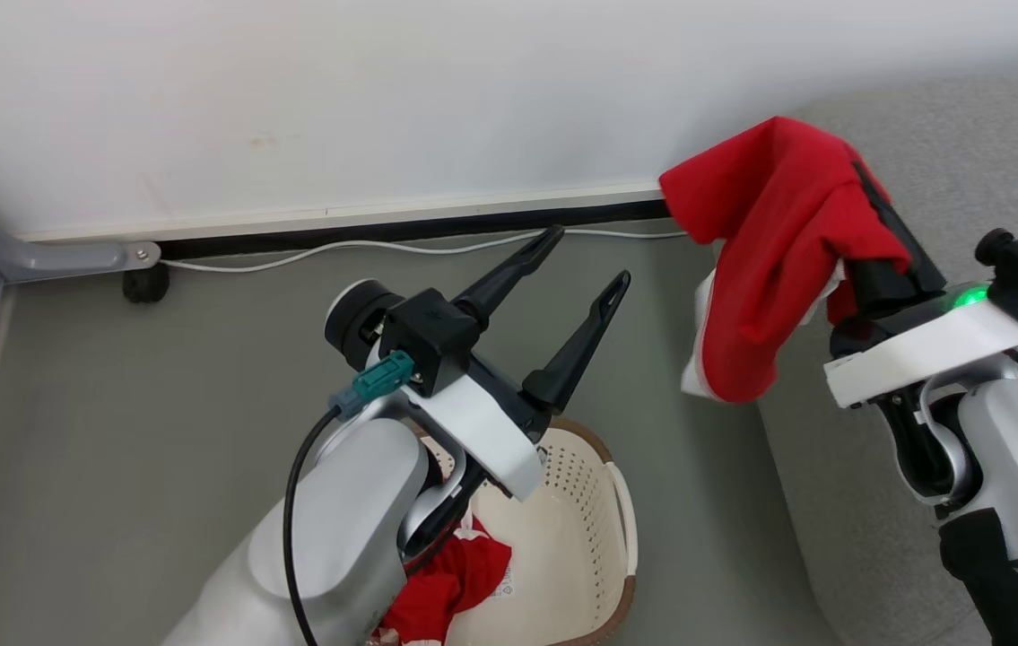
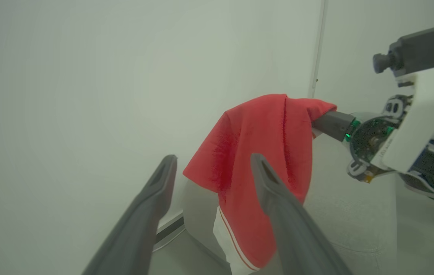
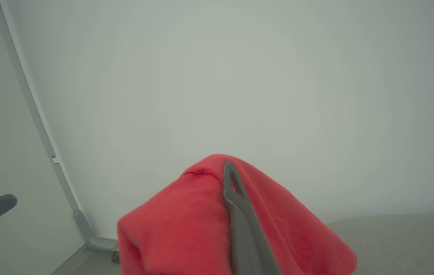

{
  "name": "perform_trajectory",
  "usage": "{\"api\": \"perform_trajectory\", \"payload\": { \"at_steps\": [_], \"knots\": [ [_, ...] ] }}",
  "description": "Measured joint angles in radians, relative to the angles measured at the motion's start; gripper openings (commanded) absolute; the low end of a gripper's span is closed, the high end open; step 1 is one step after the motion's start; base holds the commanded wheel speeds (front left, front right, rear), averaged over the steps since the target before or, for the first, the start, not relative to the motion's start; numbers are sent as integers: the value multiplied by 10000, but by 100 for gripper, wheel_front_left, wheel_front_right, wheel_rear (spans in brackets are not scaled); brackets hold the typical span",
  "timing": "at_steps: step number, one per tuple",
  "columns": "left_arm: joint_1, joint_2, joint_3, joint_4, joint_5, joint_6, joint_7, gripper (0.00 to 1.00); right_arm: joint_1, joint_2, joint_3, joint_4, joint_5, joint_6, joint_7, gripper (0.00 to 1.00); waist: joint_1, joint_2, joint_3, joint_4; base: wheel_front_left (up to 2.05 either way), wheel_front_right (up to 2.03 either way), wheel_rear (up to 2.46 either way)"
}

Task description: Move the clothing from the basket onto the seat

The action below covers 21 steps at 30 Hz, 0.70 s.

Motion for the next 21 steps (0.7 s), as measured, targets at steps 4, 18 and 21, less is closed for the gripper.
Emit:
{"api": "perform_trajectory", "payload": {
  "at_steps": [4,18,21],
  "knots": [
    [268,31,-247,96,-75,0,2,100,185,-10,-658,-201,-113,0,0,0,0,0,-40,-424,0,0,0],
    [825,244,-600,385,-171,0,2,100,869,-56,-2017,-602,-291,0,0,0,0,0,-156,-2233,0,0,0],
    [898,245,-537,389,-155,0,2,100,995,-50,-2190,-734,-293,0,0,0,-1,0,-169,-2627,0,0,0]
  ]
}}
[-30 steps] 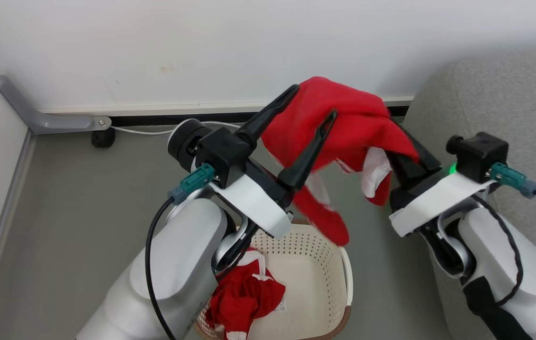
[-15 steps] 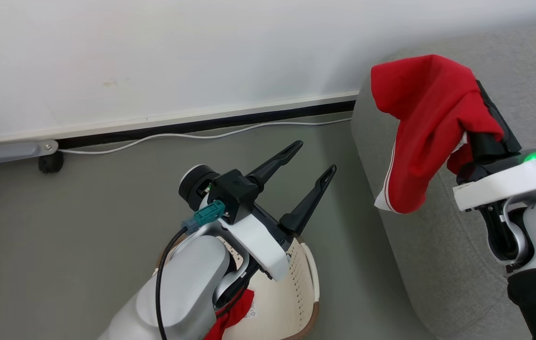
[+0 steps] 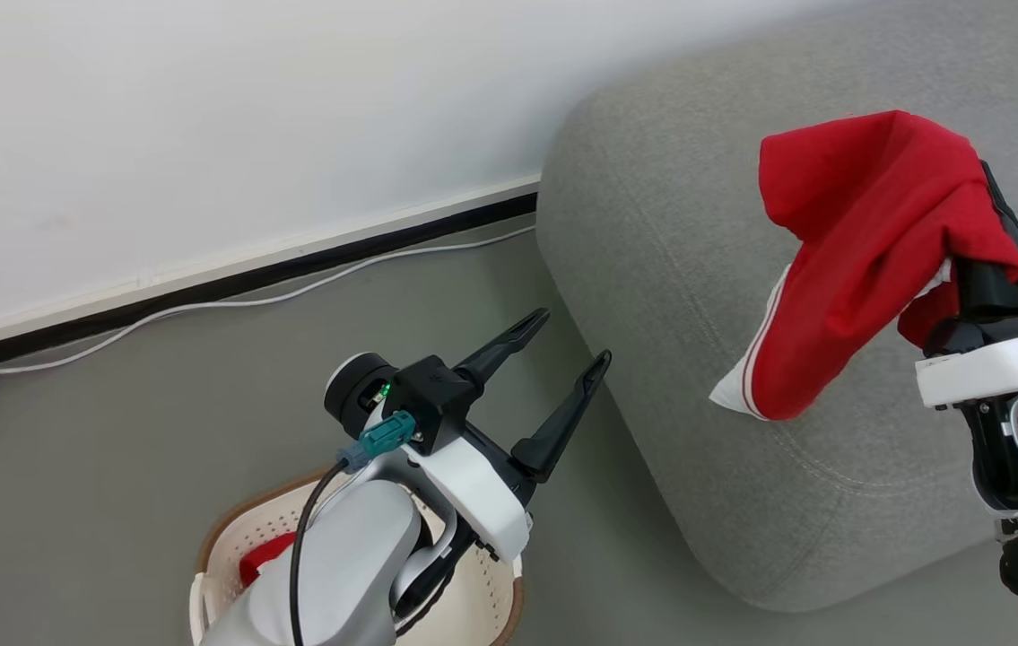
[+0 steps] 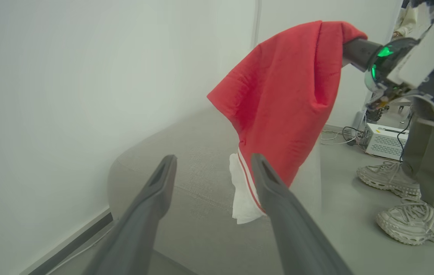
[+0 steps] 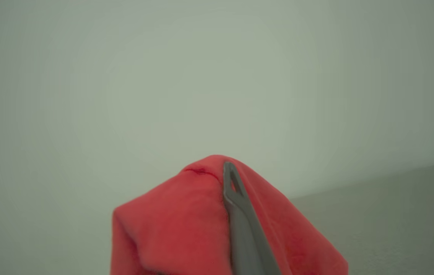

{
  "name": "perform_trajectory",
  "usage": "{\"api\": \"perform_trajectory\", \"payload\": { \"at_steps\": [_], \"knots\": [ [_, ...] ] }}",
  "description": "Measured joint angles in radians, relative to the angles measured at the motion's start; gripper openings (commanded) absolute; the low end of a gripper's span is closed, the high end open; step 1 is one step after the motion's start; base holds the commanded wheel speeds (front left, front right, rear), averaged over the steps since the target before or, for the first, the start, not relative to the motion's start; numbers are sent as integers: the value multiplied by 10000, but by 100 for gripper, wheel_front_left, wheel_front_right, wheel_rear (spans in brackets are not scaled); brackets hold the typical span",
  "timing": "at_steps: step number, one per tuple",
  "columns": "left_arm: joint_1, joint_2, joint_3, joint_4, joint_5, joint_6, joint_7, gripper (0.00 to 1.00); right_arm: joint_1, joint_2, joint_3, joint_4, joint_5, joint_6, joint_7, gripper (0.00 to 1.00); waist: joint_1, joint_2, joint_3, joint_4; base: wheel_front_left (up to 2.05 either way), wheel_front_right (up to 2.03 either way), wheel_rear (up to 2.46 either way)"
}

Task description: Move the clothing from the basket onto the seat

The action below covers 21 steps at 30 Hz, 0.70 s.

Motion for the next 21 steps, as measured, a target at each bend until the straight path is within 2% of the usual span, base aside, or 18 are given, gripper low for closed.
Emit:
{"api": "perform_trajectory", "payload": {
  "at_steps": [13,21],
  "knots": [
    [247,27,219,-17,119,0,0,100,664,58,-729,-412,-98,0,0,0,0,0,-38,-1516,0,0,0],
    [287,21,201,-75,251,0,0,100,1025,123,-1392,-777,-301,0,0,0,0,0,170,-2076,0,0,0]
  ]
}}
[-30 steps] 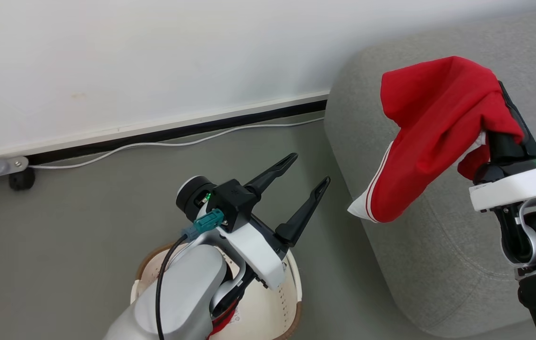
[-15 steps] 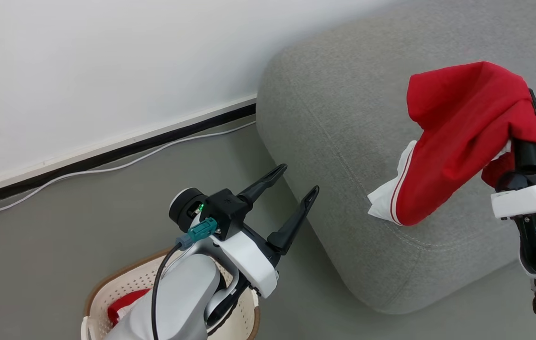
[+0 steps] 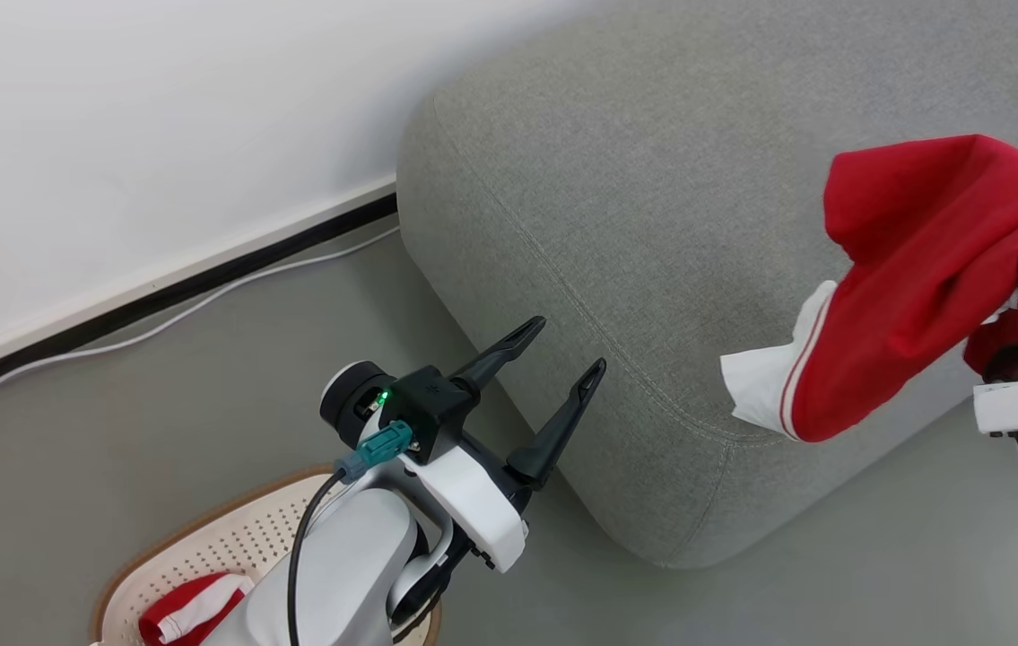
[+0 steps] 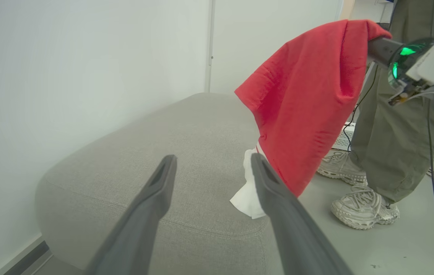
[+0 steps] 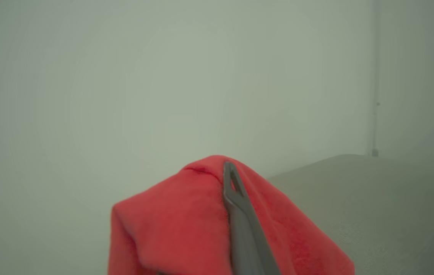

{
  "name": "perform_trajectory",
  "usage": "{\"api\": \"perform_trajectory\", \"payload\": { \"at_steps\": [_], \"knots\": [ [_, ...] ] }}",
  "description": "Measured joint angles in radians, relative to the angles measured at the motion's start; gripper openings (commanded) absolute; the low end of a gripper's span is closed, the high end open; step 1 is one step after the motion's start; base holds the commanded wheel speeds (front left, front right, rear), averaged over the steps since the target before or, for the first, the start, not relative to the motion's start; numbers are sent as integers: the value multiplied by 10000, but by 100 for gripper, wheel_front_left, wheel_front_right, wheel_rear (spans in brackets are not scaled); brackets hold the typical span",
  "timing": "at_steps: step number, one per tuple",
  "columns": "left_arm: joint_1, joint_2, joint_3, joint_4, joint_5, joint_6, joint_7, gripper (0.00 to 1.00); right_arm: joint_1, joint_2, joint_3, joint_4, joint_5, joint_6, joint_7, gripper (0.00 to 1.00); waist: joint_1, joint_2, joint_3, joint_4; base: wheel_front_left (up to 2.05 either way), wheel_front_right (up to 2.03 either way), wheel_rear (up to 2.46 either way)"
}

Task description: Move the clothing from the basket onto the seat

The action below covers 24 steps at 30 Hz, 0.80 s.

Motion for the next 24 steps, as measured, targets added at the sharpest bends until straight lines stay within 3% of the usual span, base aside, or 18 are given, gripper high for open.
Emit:
{"api": "perform_trajectory", "payload": {
  "at_steps": [11,24],
  "knots": [
    [-382,184,-184,-127,221,0,0,100,-127,192,-855,-314,-290,0,0,0,0,0,1172,-142,0,0,0],
    [-1962,439,-633,-190,623,0,0,100,-2483,-4,-2103,94,-1174,0,0,0,0,0,3419,210,0,0,0]
  ]
}}
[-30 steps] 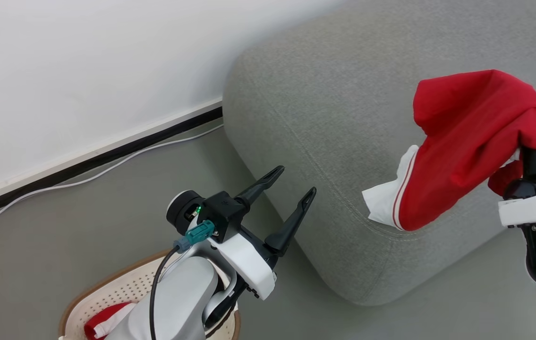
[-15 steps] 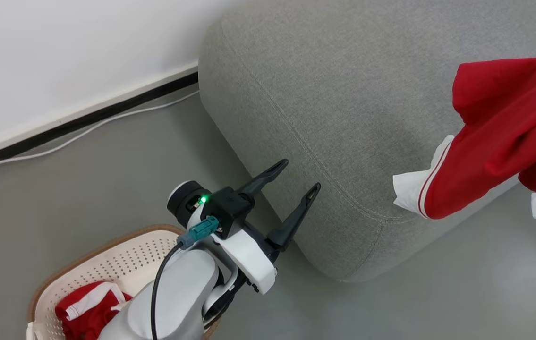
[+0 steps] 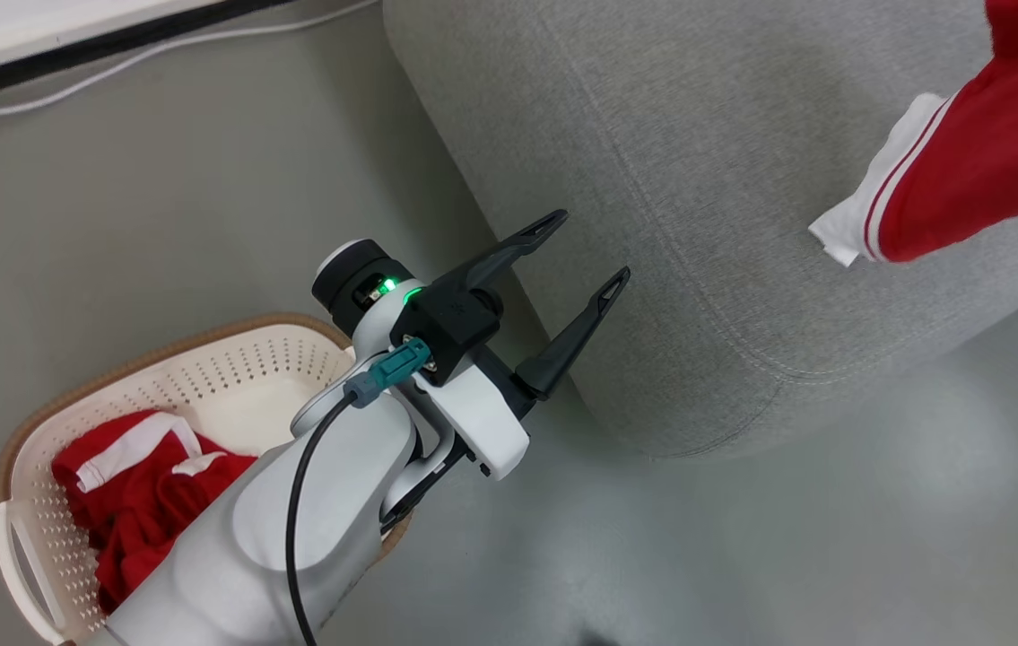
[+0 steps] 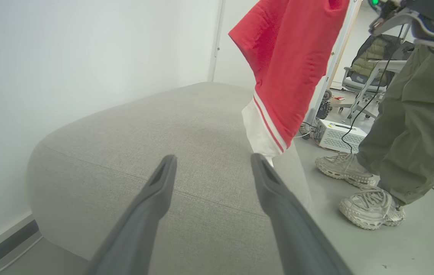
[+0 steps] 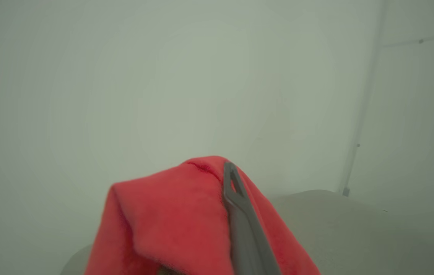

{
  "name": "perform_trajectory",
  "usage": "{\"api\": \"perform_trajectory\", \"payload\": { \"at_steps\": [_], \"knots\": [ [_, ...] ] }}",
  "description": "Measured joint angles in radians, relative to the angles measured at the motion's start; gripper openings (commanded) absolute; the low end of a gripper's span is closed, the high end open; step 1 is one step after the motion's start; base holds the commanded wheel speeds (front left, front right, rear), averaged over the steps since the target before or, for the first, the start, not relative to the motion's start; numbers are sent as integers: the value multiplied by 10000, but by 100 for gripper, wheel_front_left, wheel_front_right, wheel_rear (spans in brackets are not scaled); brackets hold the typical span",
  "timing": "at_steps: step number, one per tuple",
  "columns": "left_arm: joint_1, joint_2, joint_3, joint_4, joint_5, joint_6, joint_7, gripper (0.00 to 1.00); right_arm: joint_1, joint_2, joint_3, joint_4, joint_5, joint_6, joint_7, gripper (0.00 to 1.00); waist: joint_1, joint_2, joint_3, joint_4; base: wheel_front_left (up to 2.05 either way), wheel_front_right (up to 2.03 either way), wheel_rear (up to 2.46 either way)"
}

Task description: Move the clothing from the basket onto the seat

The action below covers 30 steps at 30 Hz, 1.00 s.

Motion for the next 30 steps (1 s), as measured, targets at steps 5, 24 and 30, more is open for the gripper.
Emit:
{"api": "perform_trajectory", "payload": {
  "at_steps": [5,24,30],
  "knots": [
    [-374,150,-261,50,0,0,0,100,-1113,-324,-481,644,-165,4,-2,0,0,0,775,349,0,0,0],
    [-1142,65,-788,104,-21,0,-2,100,-5218,-2104,-3940,5567,-1476,6,-4,0,0,0,2629,2269,0,0,0],
    [-1142,42,-784,117,-17,0,-2,100,-5655,-1687,-4637,6740,-1206,6,-6,0,0,-1,2842,2664,0,0,0]
  ]
}}
